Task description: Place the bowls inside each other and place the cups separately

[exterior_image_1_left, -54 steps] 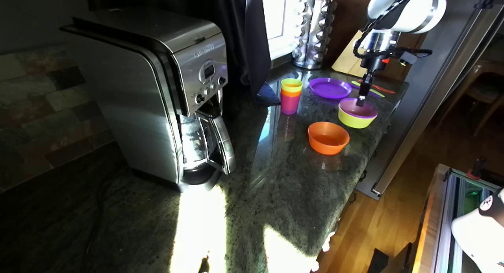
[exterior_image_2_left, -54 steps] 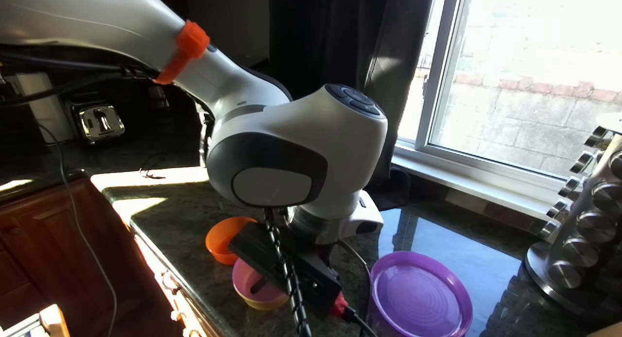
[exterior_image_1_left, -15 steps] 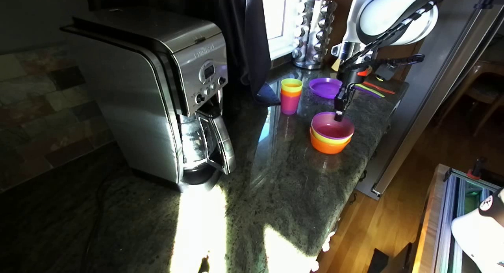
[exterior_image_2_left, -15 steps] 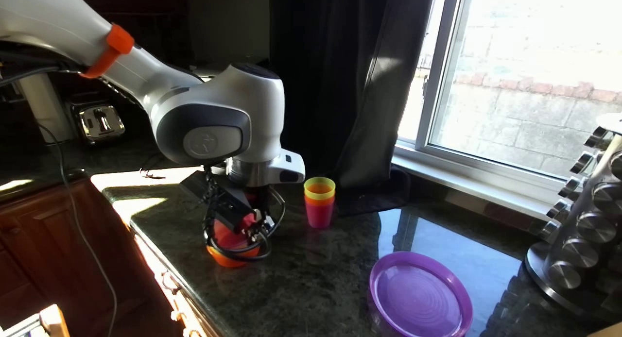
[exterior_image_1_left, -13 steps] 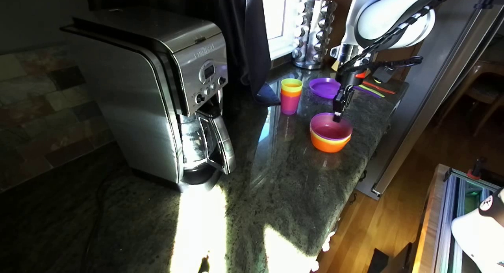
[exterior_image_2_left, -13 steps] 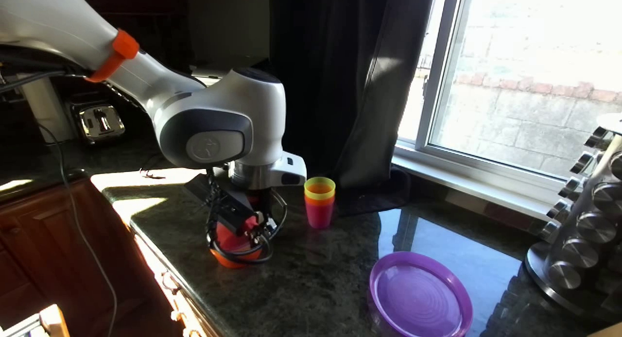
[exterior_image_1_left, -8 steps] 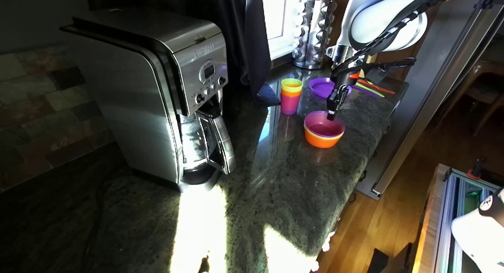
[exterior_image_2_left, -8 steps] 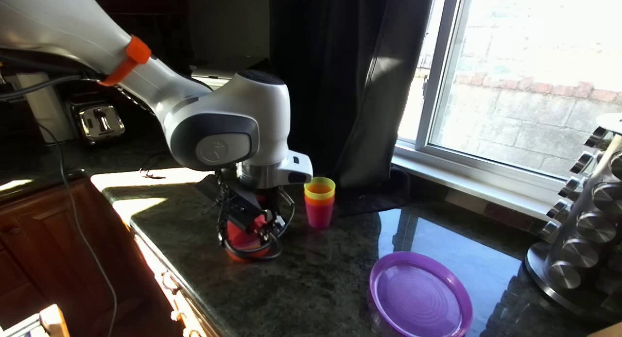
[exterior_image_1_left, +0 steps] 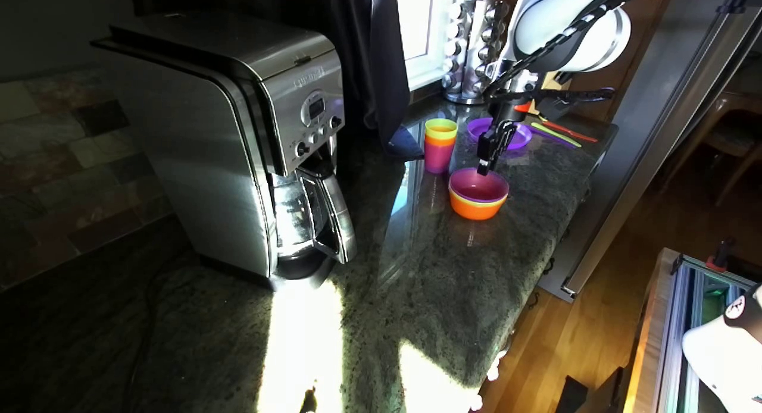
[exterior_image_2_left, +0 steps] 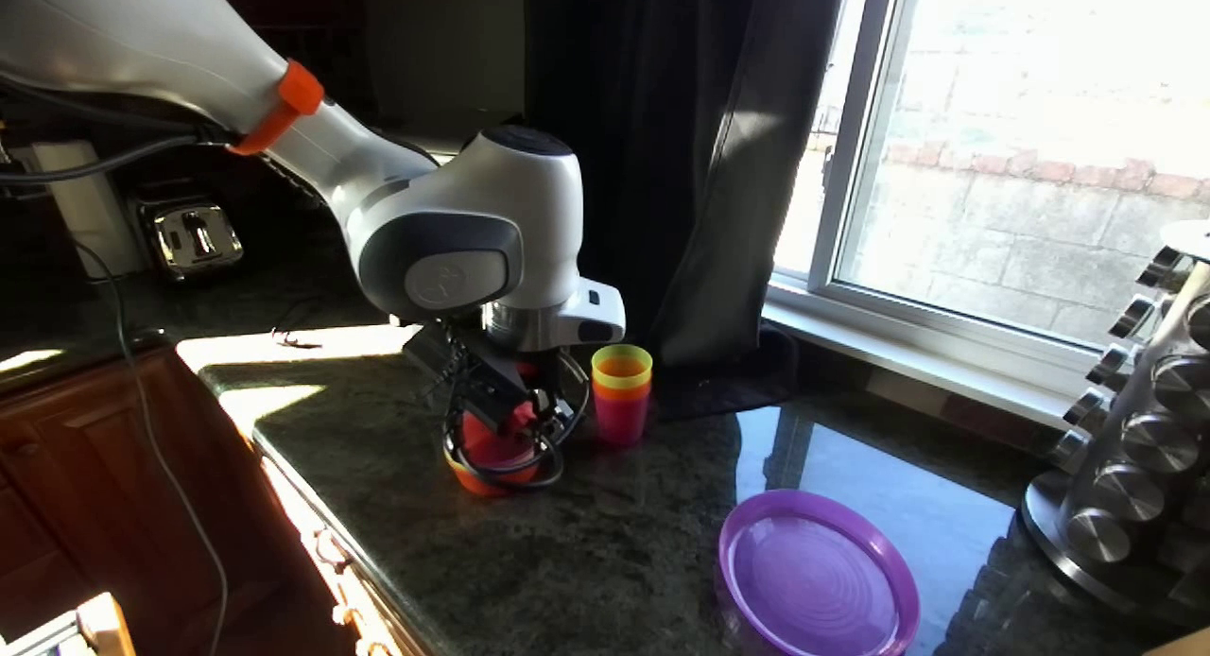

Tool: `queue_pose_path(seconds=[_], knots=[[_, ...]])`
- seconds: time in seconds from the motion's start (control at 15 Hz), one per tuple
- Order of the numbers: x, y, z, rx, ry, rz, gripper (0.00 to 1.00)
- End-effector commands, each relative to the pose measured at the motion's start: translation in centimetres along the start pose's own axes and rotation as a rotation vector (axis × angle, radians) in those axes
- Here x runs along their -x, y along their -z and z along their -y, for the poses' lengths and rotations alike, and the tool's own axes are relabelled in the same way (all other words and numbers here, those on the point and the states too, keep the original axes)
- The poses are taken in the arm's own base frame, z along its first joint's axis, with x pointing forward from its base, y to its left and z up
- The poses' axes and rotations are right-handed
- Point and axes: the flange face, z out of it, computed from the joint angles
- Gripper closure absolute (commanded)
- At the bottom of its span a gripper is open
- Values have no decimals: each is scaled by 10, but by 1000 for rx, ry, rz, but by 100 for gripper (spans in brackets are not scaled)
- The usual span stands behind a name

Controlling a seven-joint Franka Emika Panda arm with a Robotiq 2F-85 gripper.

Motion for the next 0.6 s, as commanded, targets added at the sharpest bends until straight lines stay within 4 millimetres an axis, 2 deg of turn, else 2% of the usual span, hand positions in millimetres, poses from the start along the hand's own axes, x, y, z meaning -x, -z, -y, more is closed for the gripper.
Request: queue_pose_path(seconds=[0.0, 0.27, 0.33, 0.53], knots=[[10, 23, -6, -19, -24, -38, 33], [13, 67, -23, -40, -124, -148, 3], [12, 77, -28, -44, -170, -188, 0], [0, 102, -39, -30, -270, -271, 0]])
